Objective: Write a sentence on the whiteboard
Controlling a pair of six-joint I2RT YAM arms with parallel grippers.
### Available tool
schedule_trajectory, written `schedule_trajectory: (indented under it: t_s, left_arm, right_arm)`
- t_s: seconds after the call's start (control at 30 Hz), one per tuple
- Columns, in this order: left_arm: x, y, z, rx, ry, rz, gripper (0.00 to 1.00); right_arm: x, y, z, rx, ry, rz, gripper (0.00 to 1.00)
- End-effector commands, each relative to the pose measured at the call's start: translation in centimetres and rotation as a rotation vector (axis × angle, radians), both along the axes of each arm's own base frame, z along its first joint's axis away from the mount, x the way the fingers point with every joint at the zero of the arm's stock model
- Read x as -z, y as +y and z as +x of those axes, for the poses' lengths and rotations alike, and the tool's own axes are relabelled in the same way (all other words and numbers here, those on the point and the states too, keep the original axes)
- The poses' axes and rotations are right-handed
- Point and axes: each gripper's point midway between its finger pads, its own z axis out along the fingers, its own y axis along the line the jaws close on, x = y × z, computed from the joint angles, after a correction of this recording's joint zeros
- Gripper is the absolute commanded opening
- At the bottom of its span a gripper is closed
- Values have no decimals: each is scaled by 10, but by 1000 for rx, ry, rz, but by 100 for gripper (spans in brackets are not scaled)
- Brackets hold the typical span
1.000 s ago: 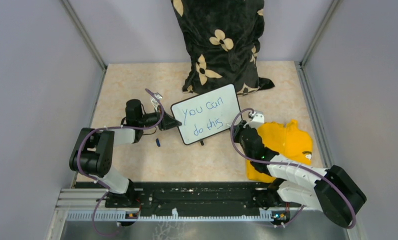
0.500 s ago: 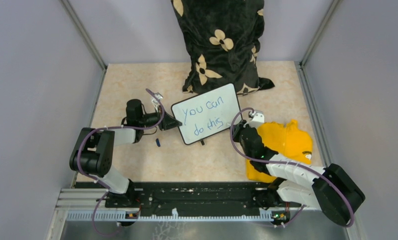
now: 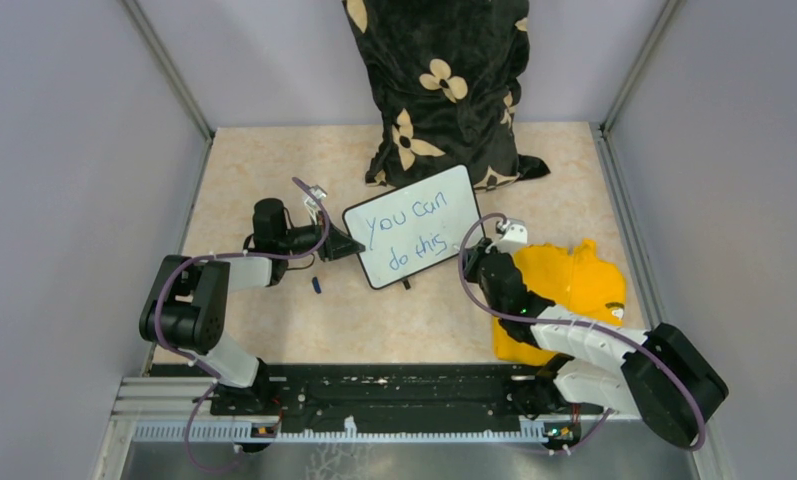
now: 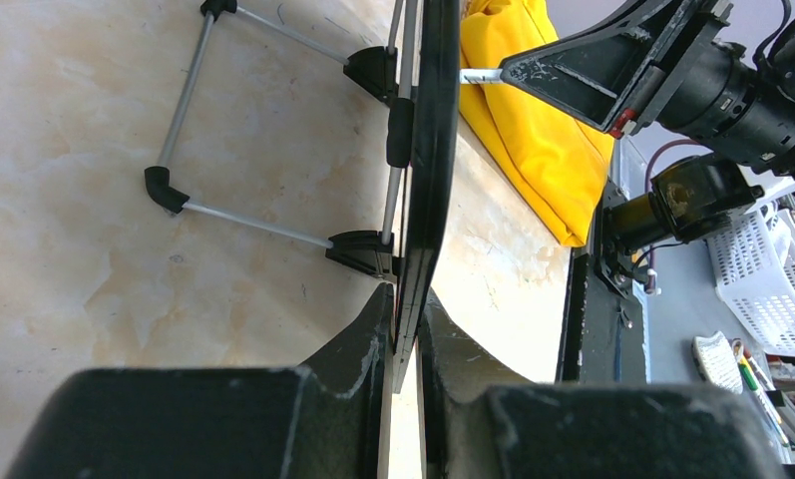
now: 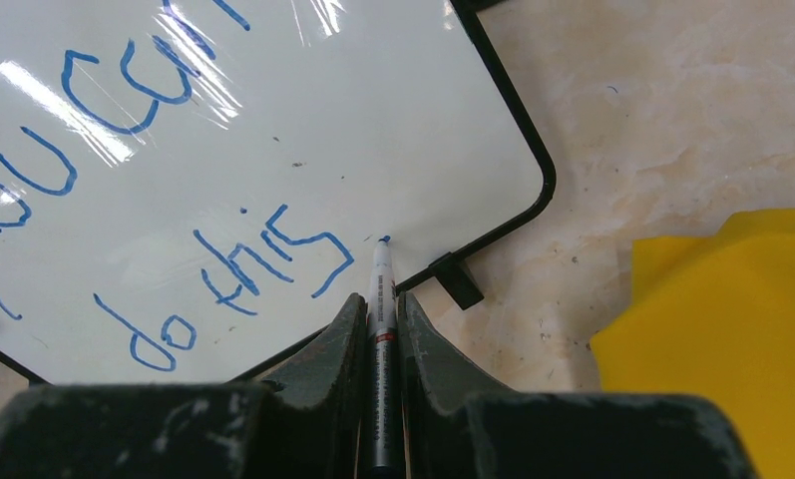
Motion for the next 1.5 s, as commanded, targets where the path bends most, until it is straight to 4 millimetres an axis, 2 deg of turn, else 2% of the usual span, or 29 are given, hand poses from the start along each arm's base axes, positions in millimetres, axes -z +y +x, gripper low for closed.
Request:
schedule_trajectory:
  t_s: [0.0, 0.53, 0.83, 0.9, 1.03, 1.3, 1.47]
  left_arm:
    - [26, 4, 1, -42, 81, 48, 17]
    - [23, 4, 2, -50, 65, 51, 17]
    - [18, 4, 1, -41, 51, 39, 23]
    - [15, 3, -1, -33, 35, 32, 26]
    - [10, 3, -3, -29, 14, 25, 38]
    - [3, 3, -3, -32, -6, 16, 53]
    - [-6, 4, -6, -42, -29, 4, 69]
  right_arm:
    - [-21, 8, 10, -9, -35, 44, 0]
    - [-44, -3, -6, -15, -63, 79, 0]
    - [-60, -11, -21, -33, -89, 109, 0]
    - [-63, -13, -24, -41, -91, 105, 0]
    - [-69, -14, -31, -64, -103, 109, 0]
    - [-74, -18, -41, -90, -112, 106, 0]
    - [-73, -17, -45, -107, -109, 110, 0]
